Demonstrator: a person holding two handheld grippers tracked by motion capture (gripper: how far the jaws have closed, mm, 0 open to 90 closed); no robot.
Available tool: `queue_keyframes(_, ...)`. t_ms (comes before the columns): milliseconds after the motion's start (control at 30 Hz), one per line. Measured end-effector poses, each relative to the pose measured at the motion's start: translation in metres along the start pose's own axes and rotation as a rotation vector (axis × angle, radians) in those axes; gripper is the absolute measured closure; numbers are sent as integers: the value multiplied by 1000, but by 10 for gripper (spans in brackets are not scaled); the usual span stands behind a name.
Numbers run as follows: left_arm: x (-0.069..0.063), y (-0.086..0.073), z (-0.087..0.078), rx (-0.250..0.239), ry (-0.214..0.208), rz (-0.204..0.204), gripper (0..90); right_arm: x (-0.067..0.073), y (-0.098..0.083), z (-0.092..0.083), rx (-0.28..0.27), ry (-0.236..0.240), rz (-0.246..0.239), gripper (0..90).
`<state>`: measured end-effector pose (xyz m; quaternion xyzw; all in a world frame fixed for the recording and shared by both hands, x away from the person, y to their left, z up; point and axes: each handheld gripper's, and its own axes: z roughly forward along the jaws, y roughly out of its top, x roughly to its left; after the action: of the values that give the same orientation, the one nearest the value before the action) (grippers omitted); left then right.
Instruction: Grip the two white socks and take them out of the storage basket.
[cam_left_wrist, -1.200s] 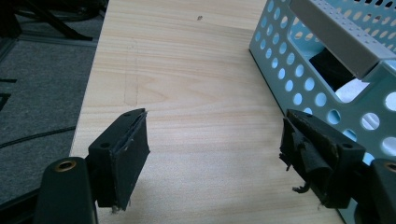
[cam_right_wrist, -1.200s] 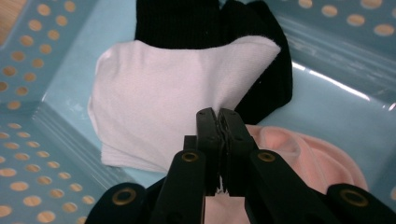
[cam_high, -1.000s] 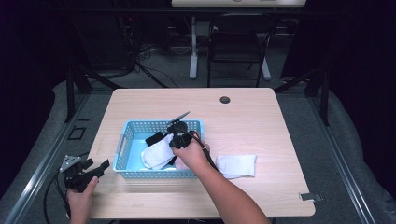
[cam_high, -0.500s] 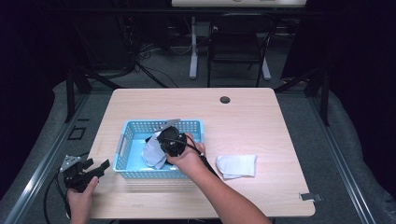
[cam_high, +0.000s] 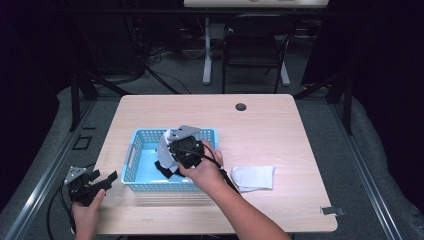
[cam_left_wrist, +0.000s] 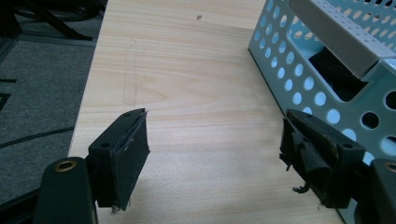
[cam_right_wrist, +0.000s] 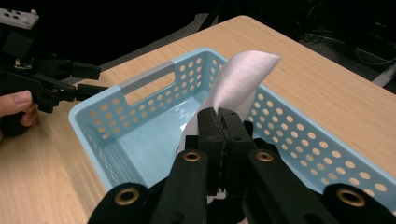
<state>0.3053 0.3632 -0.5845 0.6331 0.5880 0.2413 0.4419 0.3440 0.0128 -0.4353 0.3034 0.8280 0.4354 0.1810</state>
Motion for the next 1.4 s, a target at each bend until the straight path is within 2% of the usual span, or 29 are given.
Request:
queue_keyframes(300,0,0,0,0,1,-1,234,-7,3,-21,-36,-2,6,890)
queue_keyframes(767,0,0,0,0,2,1,233,-22,3,-74,-96,-21,25,890)
queue_keyframes(933,0,0,0,8,4,5,233,-27,-4,-93,-114,-40,35,890)
queue_keyframes(1100,-1,0,0,9,5,5,234,-37,-15,-116,-127,-80,48,890)
queue_keyframes(1400,-1,0,-1,7,7,3,234,-54,-38,-145,-141,-138,97,890)
